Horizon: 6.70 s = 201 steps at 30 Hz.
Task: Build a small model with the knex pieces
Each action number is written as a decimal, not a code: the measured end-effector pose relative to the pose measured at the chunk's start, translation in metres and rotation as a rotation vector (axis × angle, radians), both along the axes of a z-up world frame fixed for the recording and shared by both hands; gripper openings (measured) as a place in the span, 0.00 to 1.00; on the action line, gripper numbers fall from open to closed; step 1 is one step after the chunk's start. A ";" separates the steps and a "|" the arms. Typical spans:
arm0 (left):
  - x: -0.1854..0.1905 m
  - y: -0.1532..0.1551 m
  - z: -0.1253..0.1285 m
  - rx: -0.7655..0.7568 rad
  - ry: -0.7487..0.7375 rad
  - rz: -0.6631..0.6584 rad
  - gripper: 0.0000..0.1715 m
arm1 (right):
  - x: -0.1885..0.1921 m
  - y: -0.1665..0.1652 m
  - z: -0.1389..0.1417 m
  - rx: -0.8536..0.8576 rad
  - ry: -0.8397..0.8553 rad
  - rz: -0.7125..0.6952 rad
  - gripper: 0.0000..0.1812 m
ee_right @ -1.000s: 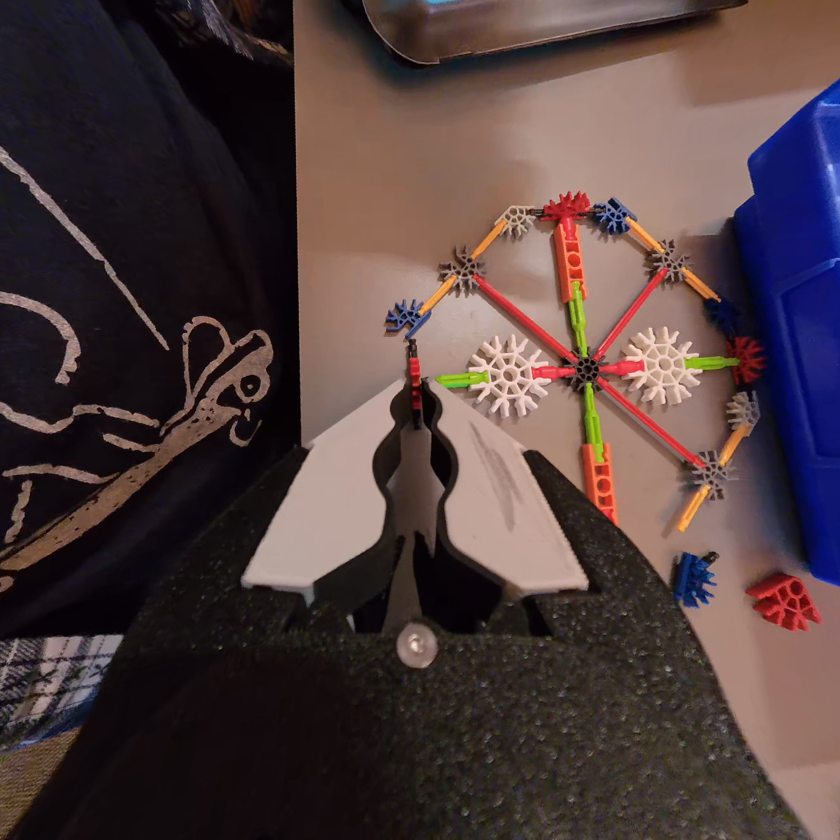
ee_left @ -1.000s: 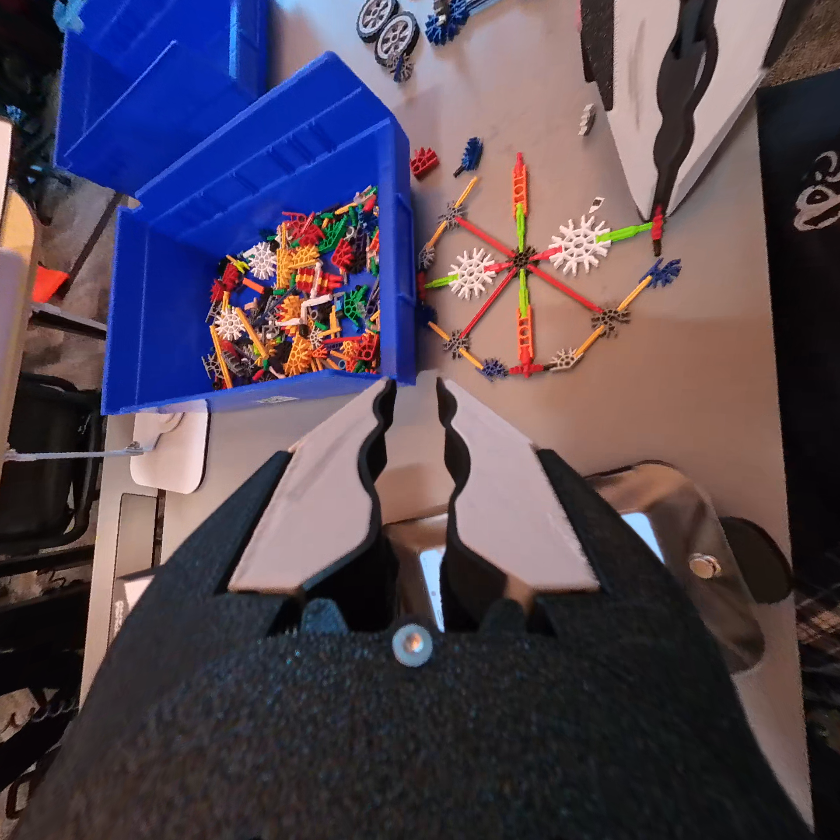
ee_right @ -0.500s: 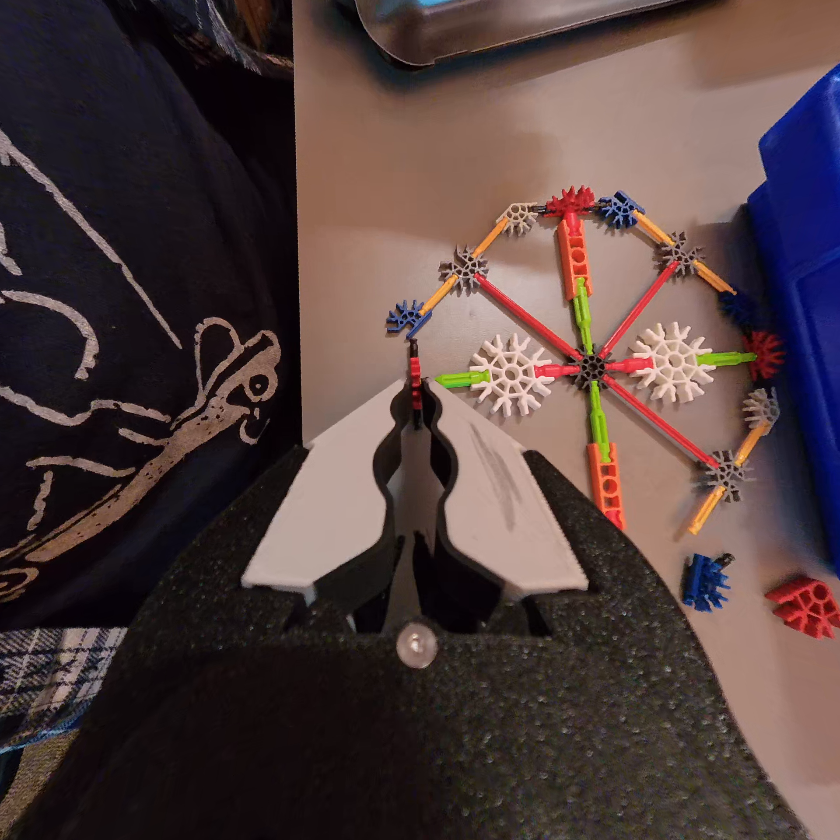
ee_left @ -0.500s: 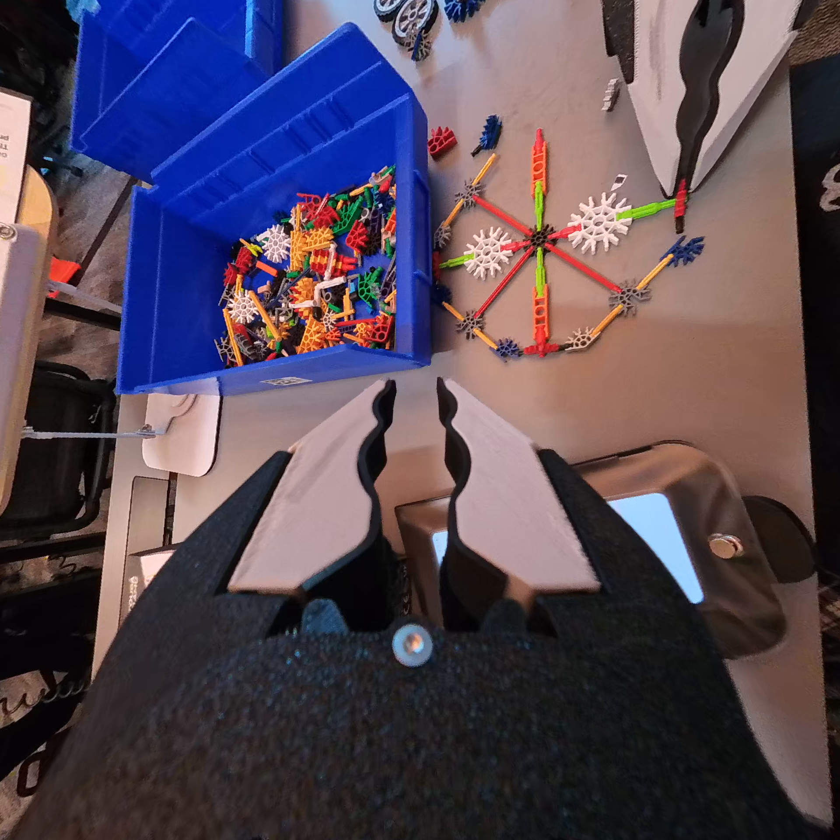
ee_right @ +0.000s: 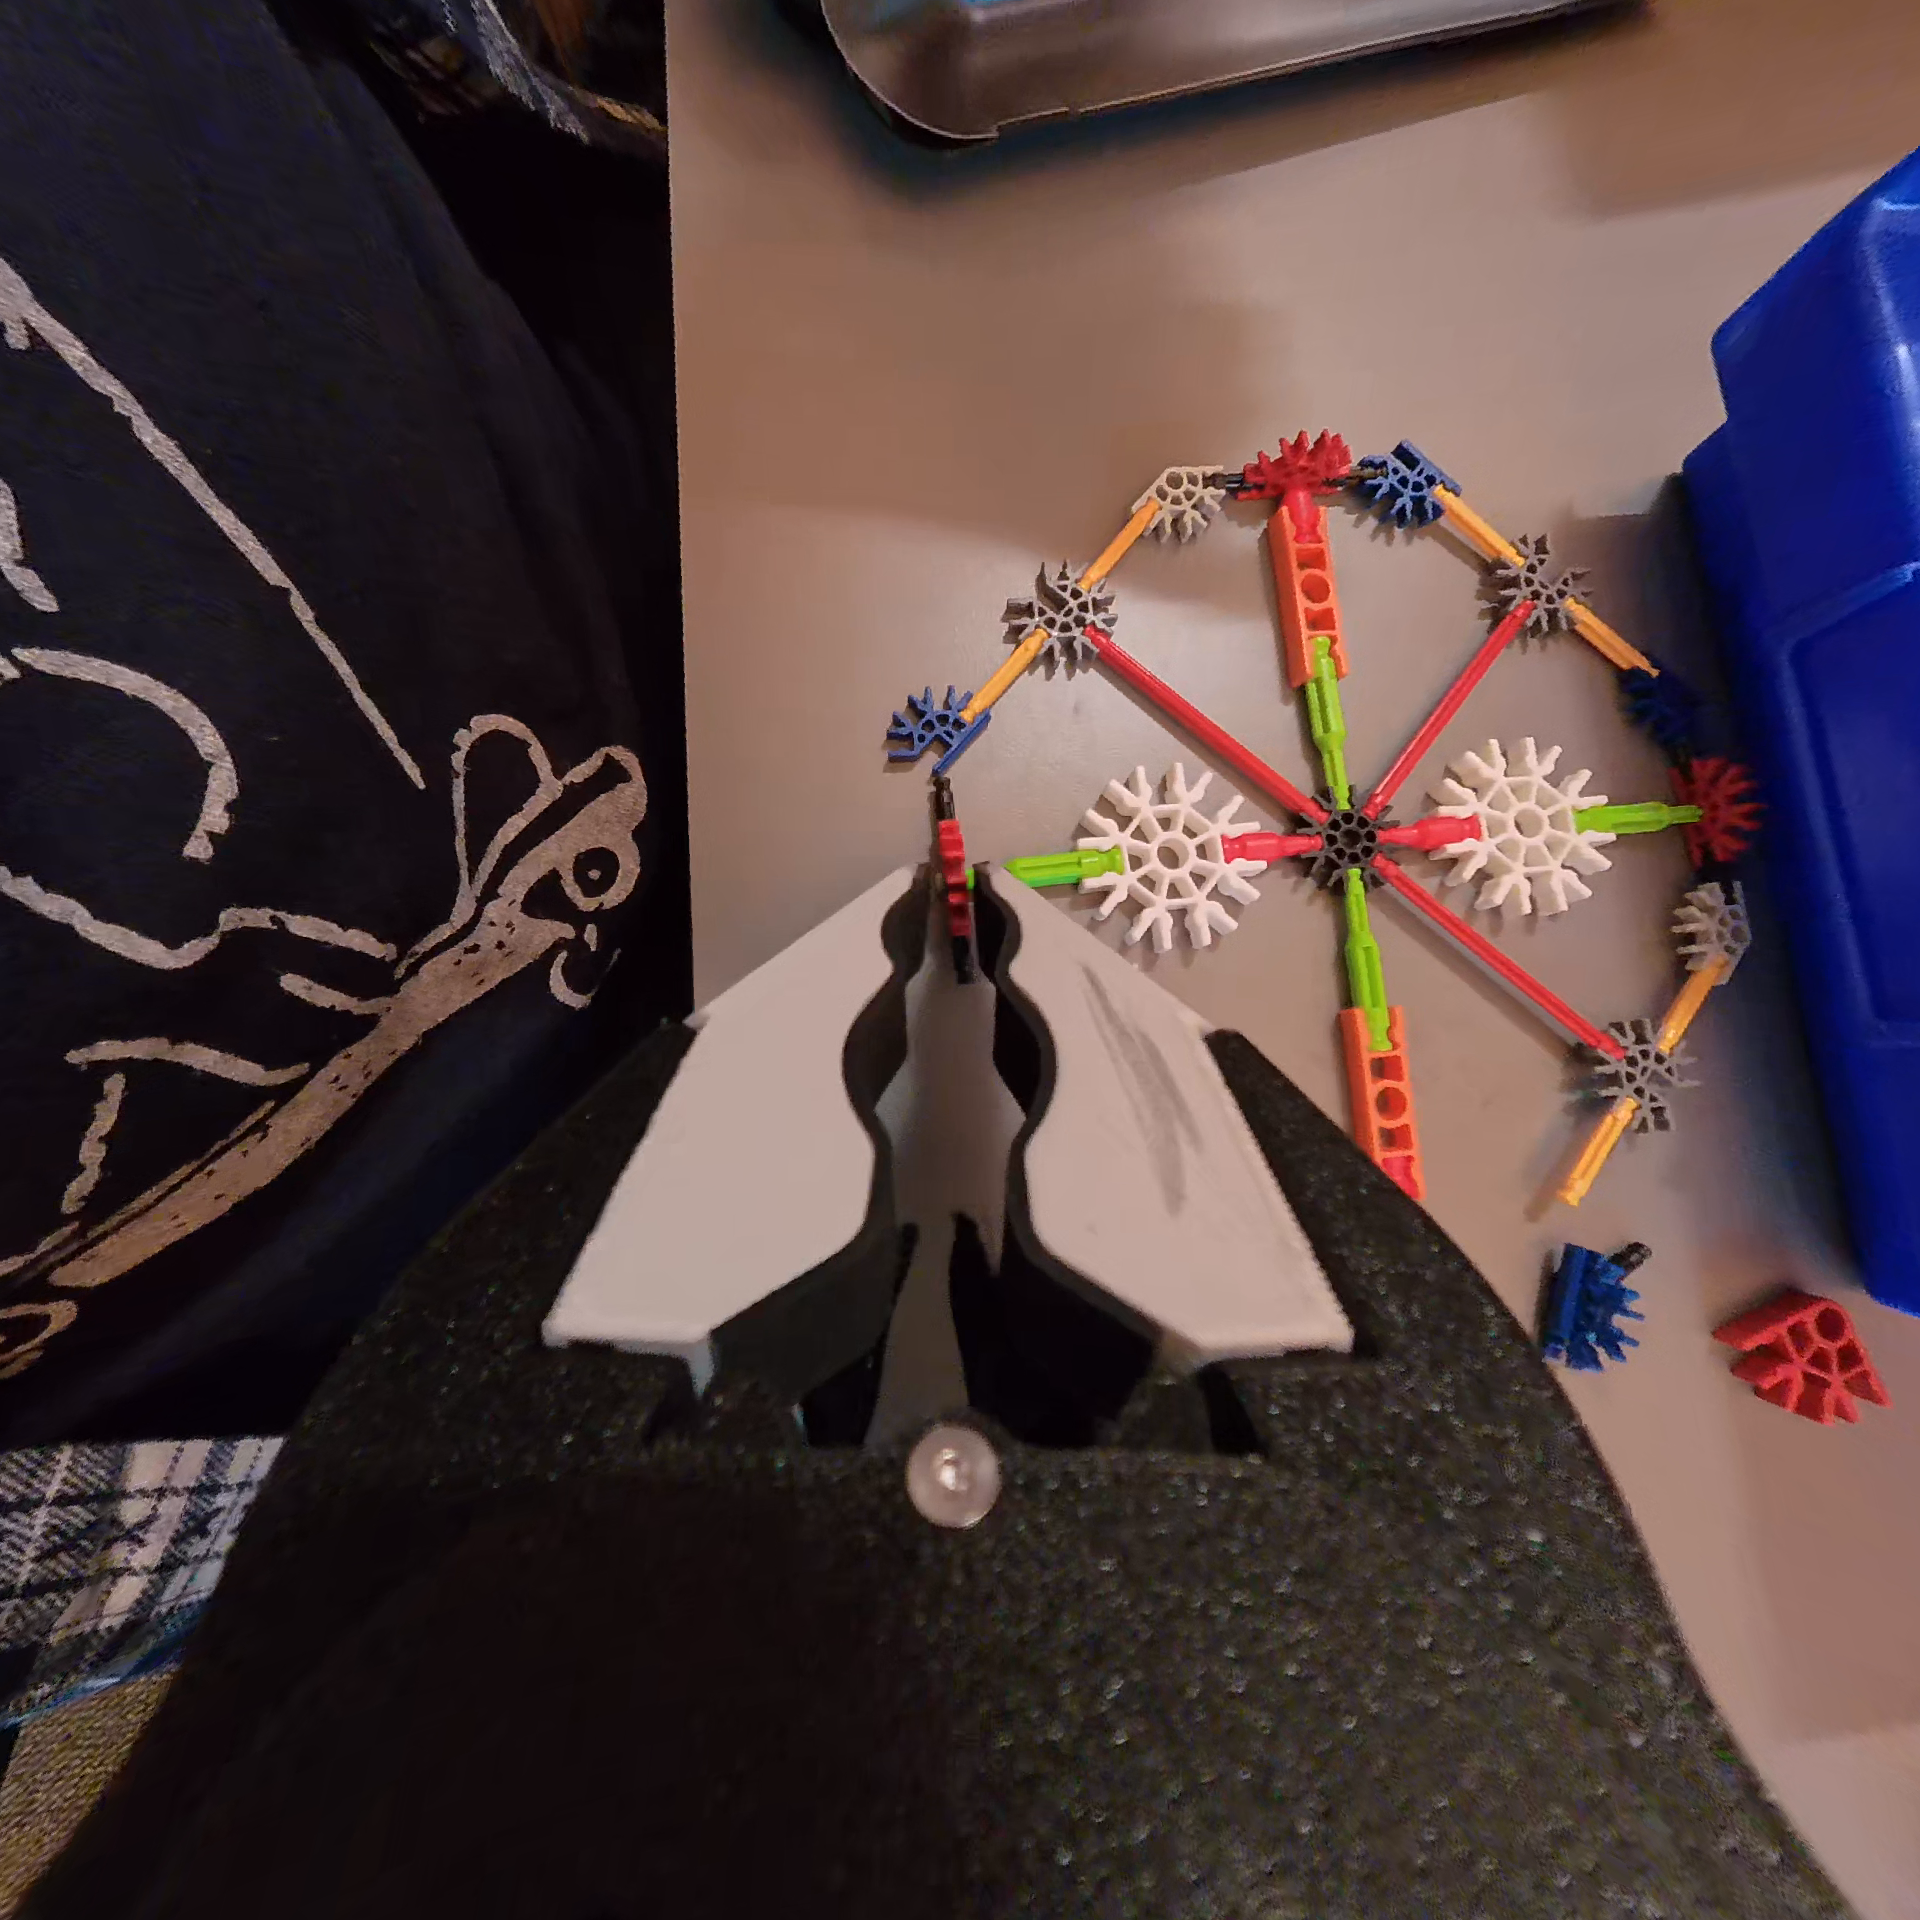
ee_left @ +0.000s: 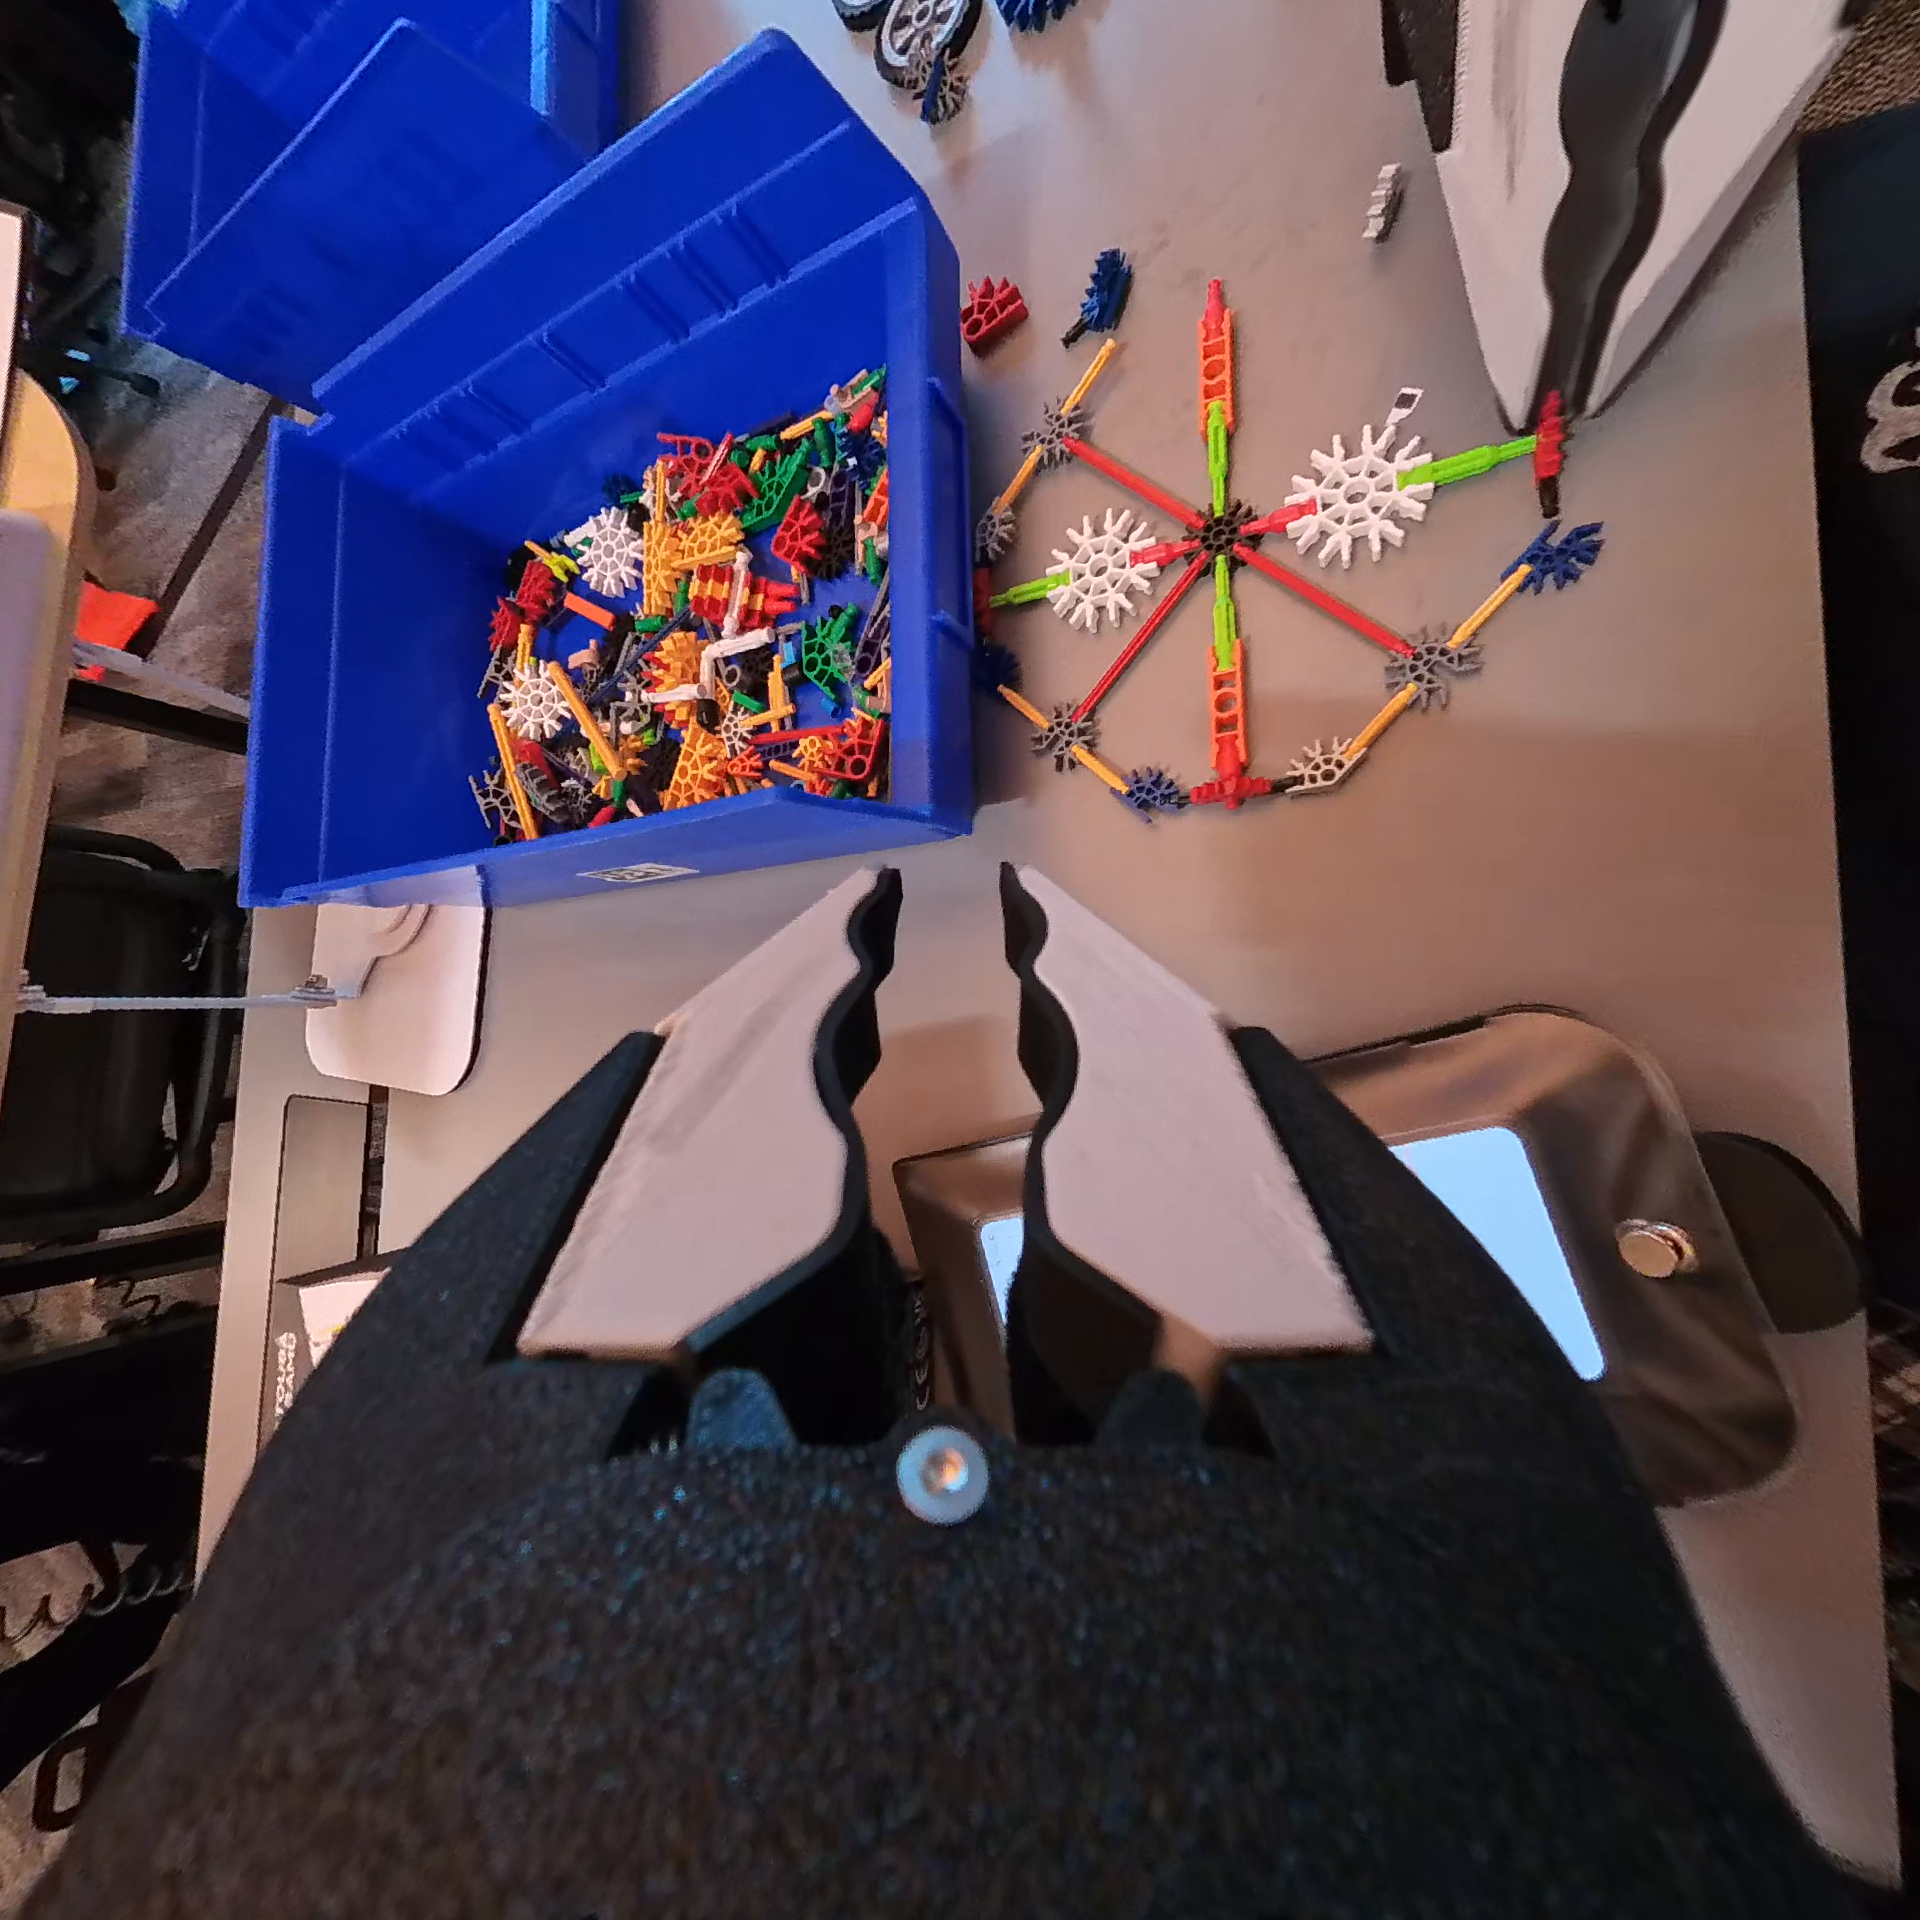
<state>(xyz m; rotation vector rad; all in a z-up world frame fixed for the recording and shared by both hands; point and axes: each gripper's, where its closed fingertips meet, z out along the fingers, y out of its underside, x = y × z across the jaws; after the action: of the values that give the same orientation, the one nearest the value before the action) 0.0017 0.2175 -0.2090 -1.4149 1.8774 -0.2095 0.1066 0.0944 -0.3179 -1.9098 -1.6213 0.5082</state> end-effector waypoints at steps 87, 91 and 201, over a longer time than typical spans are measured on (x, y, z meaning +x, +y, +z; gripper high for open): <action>-0.050 0.027 0.025 0.032 -0.106 0.146 0.12 | 0.021 -0.012 0.001 -0.050 0.014 -0.035 0.02; -0.075 0.039 0.036 0.045 -0.169 0.218 0.12 | 0.024 -0.011 0.001 -0.057 0.016 -0.052 0.02; -0.010 -0.019 -0.036 -0.150 0.033 0.029 0.13 | 0.016 0.015 -0.006 -0.060 0.033 -0.377 0.16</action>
<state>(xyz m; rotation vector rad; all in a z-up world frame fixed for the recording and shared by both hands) -0.0087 0.1981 -0.2453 -1.5541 1.8998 -0.3198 0.1226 0.1089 -0.3235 -2.1729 -1.1950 0.4304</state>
